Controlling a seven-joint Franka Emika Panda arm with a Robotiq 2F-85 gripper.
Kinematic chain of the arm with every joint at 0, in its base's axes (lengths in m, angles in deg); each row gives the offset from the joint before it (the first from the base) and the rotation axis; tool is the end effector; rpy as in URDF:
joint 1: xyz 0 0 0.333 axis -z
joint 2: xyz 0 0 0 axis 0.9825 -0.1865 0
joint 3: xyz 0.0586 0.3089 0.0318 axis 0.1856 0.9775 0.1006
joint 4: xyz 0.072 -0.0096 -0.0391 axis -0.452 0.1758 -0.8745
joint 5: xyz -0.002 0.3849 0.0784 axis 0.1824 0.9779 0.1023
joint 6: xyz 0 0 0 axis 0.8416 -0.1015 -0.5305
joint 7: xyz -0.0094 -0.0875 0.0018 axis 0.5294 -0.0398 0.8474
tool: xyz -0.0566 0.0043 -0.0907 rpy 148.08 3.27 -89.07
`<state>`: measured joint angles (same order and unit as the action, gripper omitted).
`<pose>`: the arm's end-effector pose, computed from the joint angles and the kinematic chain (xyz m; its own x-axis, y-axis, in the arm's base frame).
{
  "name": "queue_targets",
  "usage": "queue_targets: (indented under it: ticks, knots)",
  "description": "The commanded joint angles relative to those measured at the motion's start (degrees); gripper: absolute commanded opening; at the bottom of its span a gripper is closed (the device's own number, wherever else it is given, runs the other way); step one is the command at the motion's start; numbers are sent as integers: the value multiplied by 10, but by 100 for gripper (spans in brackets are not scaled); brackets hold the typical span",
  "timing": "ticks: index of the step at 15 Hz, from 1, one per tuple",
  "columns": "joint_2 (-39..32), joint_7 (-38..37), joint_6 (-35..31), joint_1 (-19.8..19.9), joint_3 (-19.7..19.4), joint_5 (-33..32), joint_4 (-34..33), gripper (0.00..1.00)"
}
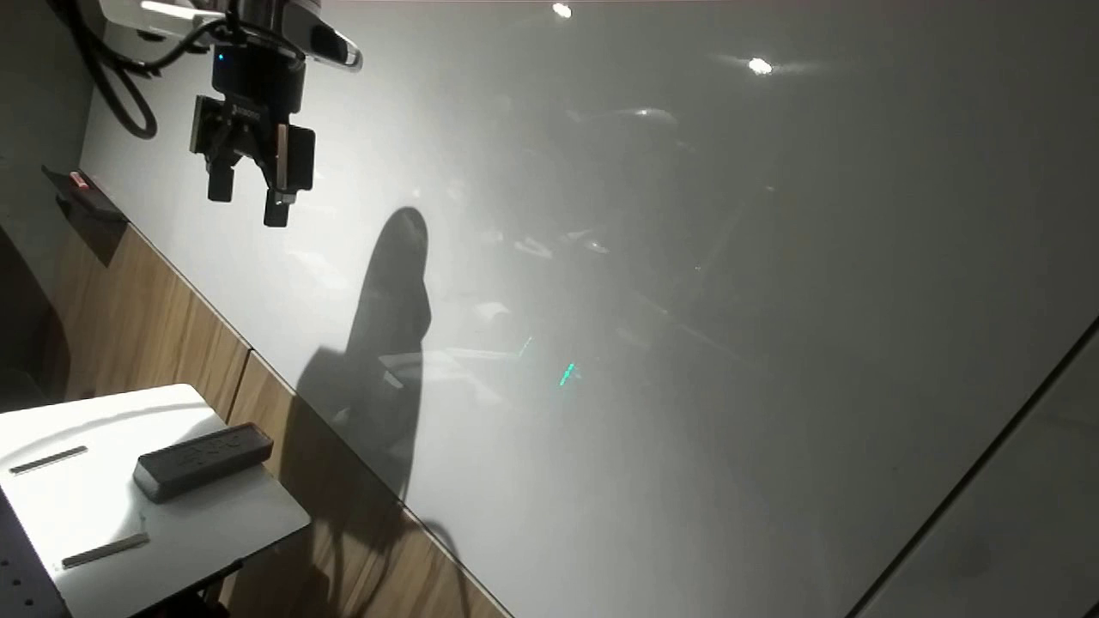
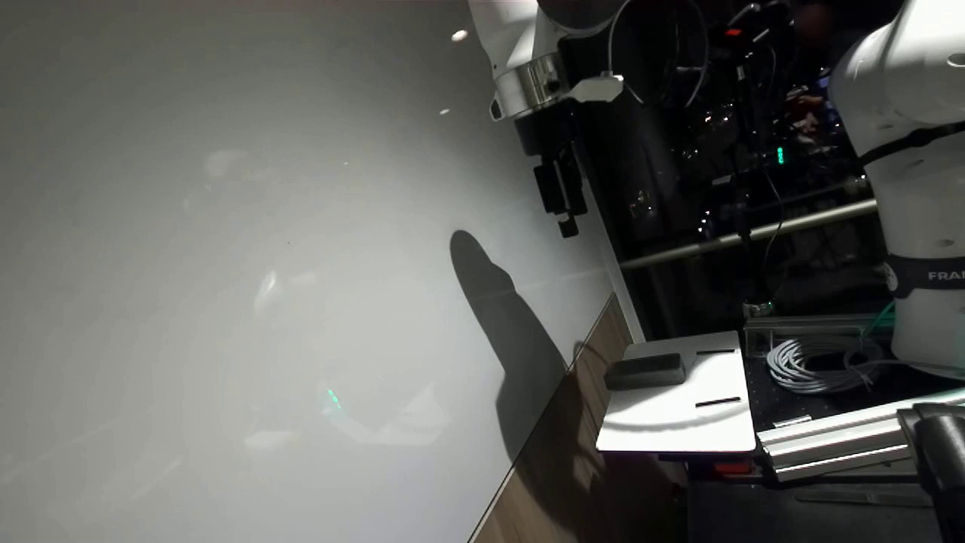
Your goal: Erase the drawing on the white board
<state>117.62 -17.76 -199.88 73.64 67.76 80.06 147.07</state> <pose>0.3699 0.0731 0.4650 0.9918 0.0811 0.0985 0.0664 -0.9874 0.1437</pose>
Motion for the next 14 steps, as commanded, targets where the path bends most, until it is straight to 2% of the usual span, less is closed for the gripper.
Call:
queue_targets:
  ticks: [1,2,14]
  knots:
    - [19,14,5,-3,-4,32,5,100]
    - [4,5,1,6,5,16,-1,100]
    - [6,5,1,5,5,21,1,100]
